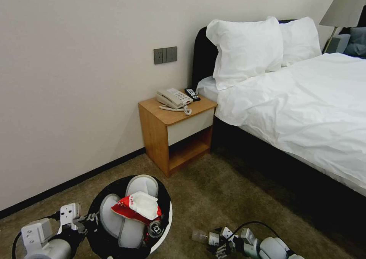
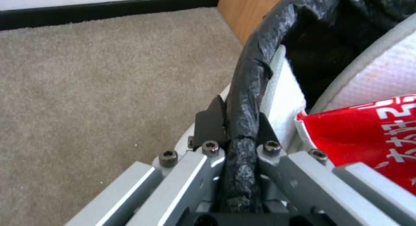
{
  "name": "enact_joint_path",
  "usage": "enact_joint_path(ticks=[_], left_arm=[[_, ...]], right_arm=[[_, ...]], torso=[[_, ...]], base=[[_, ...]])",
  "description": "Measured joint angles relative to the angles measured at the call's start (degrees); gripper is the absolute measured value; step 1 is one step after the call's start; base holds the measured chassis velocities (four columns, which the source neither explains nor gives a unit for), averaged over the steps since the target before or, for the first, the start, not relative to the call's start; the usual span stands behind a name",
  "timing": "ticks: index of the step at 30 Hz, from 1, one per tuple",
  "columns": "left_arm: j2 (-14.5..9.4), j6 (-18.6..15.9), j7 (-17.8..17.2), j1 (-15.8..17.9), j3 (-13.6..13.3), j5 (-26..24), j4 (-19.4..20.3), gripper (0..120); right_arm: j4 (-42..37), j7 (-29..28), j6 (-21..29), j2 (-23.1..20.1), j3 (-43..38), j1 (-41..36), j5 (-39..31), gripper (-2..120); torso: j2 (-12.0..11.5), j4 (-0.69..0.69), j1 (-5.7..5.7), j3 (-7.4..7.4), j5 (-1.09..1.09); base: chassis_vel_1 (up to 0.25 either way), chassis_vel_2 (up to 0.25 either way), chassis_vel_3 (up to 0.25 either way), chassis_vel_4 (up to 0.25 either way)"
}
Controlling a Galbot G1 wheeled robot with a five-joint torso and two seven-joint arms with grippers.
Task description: Pick up the trash bin, then pick up the garbage from the floor and place it into the trash bin.
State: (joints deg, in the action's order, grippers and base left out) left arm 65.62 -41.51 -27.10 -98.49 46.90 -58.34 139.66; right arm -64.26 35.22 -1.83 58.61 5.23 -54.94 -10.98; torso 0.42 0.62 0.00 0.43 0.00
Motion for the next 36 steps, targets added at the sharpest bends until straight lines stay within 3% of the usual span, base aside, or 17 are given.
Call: enact_joint_path(ticks=[2,4,8,10,19,30,36], left_arm=[[0.0,0.0,0.0,0.1,0.0,0.0,0.0,2],[0.0,0.0,0.0,0.1,0.0,0.0,0.0,2],[-0.1,0.0,0.0,0.1,0.0,-0.1,0.0,2],[-0.2,0.0,0.0,0.1,0.1,-0.2,0.0,2],[-0.4,0.0,0.0,-0.1,0.2,-0.3,0.1,2],[-0.5,0.0,0.0,-0.1,0.3,-0.4,0.1,2],[-0.8,-0.1,-0.1,0.1,0.1,-0.6,-0.2,2]], right_arm=[[0.5,0.0,0.0,0.1,-0.1,0.0,0.1,97],[1.2,0.0,0.0,0.2,-0.3,0.1,0.3,86],[1.9,0.2,-0.1,0.3,-0.6,0.2,0.4,77],[3.0,0.4,-0.5,0.4,-1.0,0.5,0.4,62],[4.3,1.1,-0.7,0.5,-1.4,0.9,0.2,36],[4.0,1.6,-1.5,0.3,-1.8,0.5,0.1,35],[-1.4,0.9,-2.7,0.2,-6.9,-1.0,-1.4,35]], torso=[[0.0,0.00,0.00,0.00,0.00],[0.0,0.00,0.00,0.00,0.00],[0.0,0.00,0.00,0.00,0.00],[0.0,0.00,0.00,0.00,0.00],[0.0,0.00,0.00,0.00,0.00],[0.0,0.00,0.00,0.00,0.00],[0.0,0.01,0.00,0.00,0.02]], base=[[0.000,0.000,0.000,0.000],[0.000,0.000,0.000,0.000],[0.000,0.000,0.000,0.000],[0.000,0.000,0.000,0.000],[0.000,0.000,0.000,0.000],[0.000,0.000,0.000,0.000],[0.000,0.000,0.000,0.000]])
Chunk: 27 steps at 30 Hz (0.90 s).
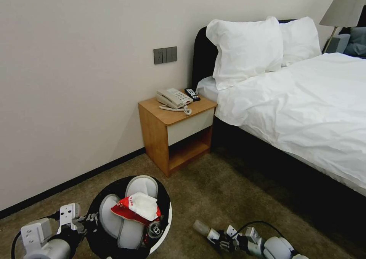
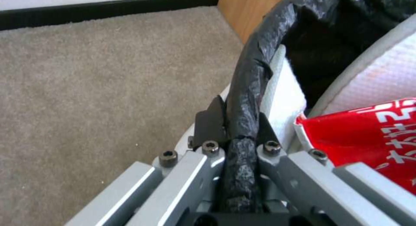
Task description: Pick up the trash bin, then pick up the garbage from the floor and place it into the trash bin.
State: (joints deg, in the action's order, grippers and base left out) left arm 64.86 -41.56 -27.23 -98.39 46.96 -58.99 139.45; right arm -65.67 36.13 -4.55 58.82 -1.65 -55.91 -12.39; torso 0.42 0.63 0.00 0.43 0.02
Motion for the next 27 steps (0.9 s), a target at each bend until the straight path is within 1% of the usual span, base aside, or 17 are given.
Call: enact_joint_path(ticks=[2,3,4,5,8,9,10,11,13,14,16,17,19,23,25,27], left_arm=[[-0.2,0.0,0.0,-0.1,-0.1,0.0,-0.3,2],[-0.2,0.0,0.0,-0.1,-0.1,0.0,-0.3,2],[-0.3,0.0,0.0,-0.2,-0.2,-0.1,-0.3,2],[-0.3,0.0,0.0,-0.2,-0.2,-0.1,-0.3,2],[-0.5,-0.1,0.0,-0.2,-0.2,-0.2,-0.3,2],[-0.5,-0.1,0.0,-0.2,-0.2,-0.2,-0.3,2],[-0.5,-0.1,0.0,-0.3,-0.3,-0.2,-0.3,2],[-0.5,-0.1,0.0,-0.3,-0.3,-0.2,-0.3,2],[-0.6,-0.1,0.0,-0.4,-0.3,-0.4,-0.3,2],[-0.6,-0.1,0.0,-0.4,-0.3,-0.4,-0.3,2],[-0.8,-0.2,0.0,-0.6,-0.3,-0.6,-0.3,2],[-0.8,-0.2,0.0,-0.6,-0.3,-0.6,-0.3,2],[-0.9,-0.2,0.0,-0.7,-0.3,-0.8,-0.2,2],[-1.0,-0.2,0.0,-0.8,-0.3,-0.8,-0.2,2],[-1.0,-0.3,-0.1,-1.0,-0.3,-0.8,0.0,2],[-1.0,-0.3,-0.1,-1.0,-0.2,-0.8,0.0,2]], right_arm=[[-7.3,-0.3,-0.2,-1.0,-4.1,-1.4,-3.3,35],[-7.3,-0.3,-0.2,-1.0,-4.1,-1.4,-3.3,35],[-11.4,-0.7,-0.5,-1.5,-5.9,-2.1,-5.3,35],[-11.4,-0.7,-0.5,-1.5,-5.9,-2.1,-5.3,35],[-19.5,-1.3,-0.8,-2.2,-9.0,-3.1,-10.6,35],[-19.5,-1.3,-0.8,-2.2,-9.0,-3.1,-10.6,35],[-23.6,-1.4,-0.8,-2.4,-10.1,-3.3,-13.0,35],[-23.6,-1.4,-0.8,-2.4,-10.1,-3.3,-13.0,35],[-28.4,-1.4,-1.3,-2.7,-10.9,-3.3,-15.6,35],[-28.4,-1.4,-1.3,-2.7,-10.9,-3.3,-15.6,35],[-32.3,-1.1,-2.5,-2.7,-11.1,-2.8,-17.4,35],[-32.3,-1.1,-2.5,-2.7,-11.1,-2.8,-17.4,35],[-36.1,-0.6,-2.9,-2.7,-10.0,-1.8,-20.1,35],[-37.4,-0.4,-2.9,-2.6,-9.3,-1.3,-21.3,35],[-41.2,-0.1,-3.0,-2.3,-5.1,1.3,-27.7,35],[-41.6,-0.1,-2.9,-2.3,-4.4,1.8,-28.7,35]], torso=[[0.0,-0.01,0.00,0.00,-0.04],[0.0,-0.01,0.00,0.00,-0.04],[0.0,-0.01,0.00,-0.01,-0.02],[0.0,-0.01,0.00,-0.01,-0.02],[0.0,0.00,0.00,0.00,-0.02],[0.0,0.00,0.00,0.00,-0.02],[0.0,0.00,0.00,0.00,-0.02],[0.0,0.00,0.00,0.00,-0.02],[0.0,-0.01,0.00,0.00,-0.03],[0.0,-0.01,0.00,0.00,-0.03],[0.0,-0.01,0.00,0.00,-0.02],[0.0,-0.01,0.00,0.00,-0.02],[0.0,0.00,0.00,0.00,-0.02],[0.0,-0.01,0.00,0.00,-0.02],[0.0,-0.01,0.00,0.00,-0.03],[0.0,-0.01,0.00,-0.01,-0.03]], base=[[0.000,0.000,0.000,0.000],[0.000,0.000,0.000,0.000],[0.000,0.000,0.000,0.000],[0.000,0.000,0.000,0.000],[0.000,0.000,0.000,0.000],[0.000,0.000,0.000,0.000],[0.000,0.000,0.000,0.000],[0.000,0.000,0.000,0.000],[0.000,0.000,0.000,0.000],[0.000,0.000,0.000,0.000],[0.000,0.000,0.000,0.000],[0.000,0.000,0.000,0.000],[0.000,0.000,0.000,0.000],[0.000,0.000,0.000,0.000],[0.000,0.000,0.000,0.000],[0.000,0.000,0.000,0.000]])
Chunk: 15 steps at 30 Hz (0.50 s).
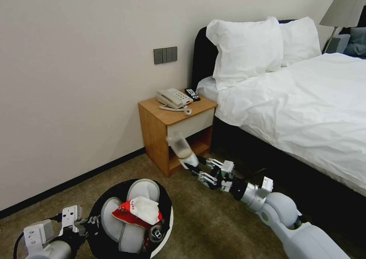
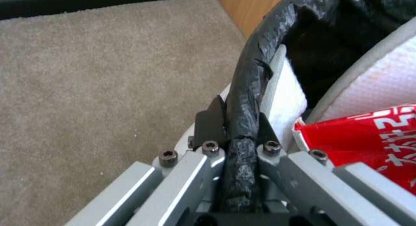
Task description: Pick up the trash bin, then pick up the garbage from the floor and place it into the trash bin.
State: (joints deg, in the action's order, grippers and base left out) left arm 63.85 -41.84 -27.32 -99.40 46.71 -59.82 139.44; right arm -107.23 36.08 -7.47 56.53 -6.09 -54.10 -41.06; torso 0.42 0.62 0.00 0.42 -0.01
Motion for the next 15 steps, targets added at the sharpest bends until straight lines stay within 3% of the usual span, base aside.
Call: enact_joint_path(ticks=[5,15], left_arm=[[-0.1,-0.1,-0.1,-0.1,0.0,0.0,0.2,2],[0.1,-0.1,-0.2,0.0,-0.1,-0.1,0.3,2]], right_arm=[[-1.3,0.7,0.0,-0.5,7.4,5.2,-7.2,35],[0.1,2.0,-1.0,1.0,18.9,14.7,-11.8,35]], torso=[[0.0,0.01,0.00,0.00,0.01],[0.0,0.00,0.00,0.00,0.00]], base=[[0.000,0.000,0.000,0.000],[0.000,0.000,0.000,0.000]])
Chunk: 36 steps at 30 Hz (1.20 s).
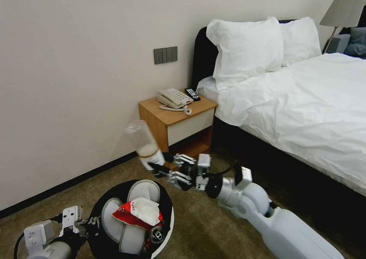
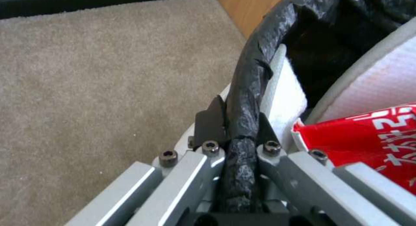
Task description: Pick up the trash bin, then pick up the garbage from the floor and place it into the trash bin.
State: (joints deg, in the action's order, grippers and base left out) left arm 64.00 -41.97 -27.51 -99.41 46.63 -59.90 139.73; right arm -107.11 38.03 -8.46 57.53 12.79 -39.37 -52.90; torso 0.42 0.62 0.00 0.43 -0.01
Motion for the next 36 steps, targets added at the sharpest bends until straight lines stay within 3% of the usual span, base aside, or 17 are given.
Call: enact_joint_path(ticks=[11,18,36], left_arm=[[0.3,0.0,0.0,0.5,-0.3,0.0,0.1,2],[0.0,0.0,-0.1,0.7,0.1,-0.2,0.3,2],[-0.1,-0.1,-0.2,0.9,0.2,-0.4,0.7,2]], right_arm=[[0.8,-3.1,0.7,-0.1,6.6,2.3,0.6,35],[0.9,-9.2,3.1,-2.0,9.7,1.5,4.4,35],[3.4,-11.8,6.6,-4.6,11.7,-0.8,12.3,35]], torso=[[0.0,0.01,0.00,0.00,0.00],[0.0,0.01,0.00,0.00,0.00],[0.0,0.00,0.00,0.00,0.01]], base=[[0.000,0.000,0.000,0.000],[0.000,0.000,0.000,0.000],[0.000,0.000,0.000,0.000]])
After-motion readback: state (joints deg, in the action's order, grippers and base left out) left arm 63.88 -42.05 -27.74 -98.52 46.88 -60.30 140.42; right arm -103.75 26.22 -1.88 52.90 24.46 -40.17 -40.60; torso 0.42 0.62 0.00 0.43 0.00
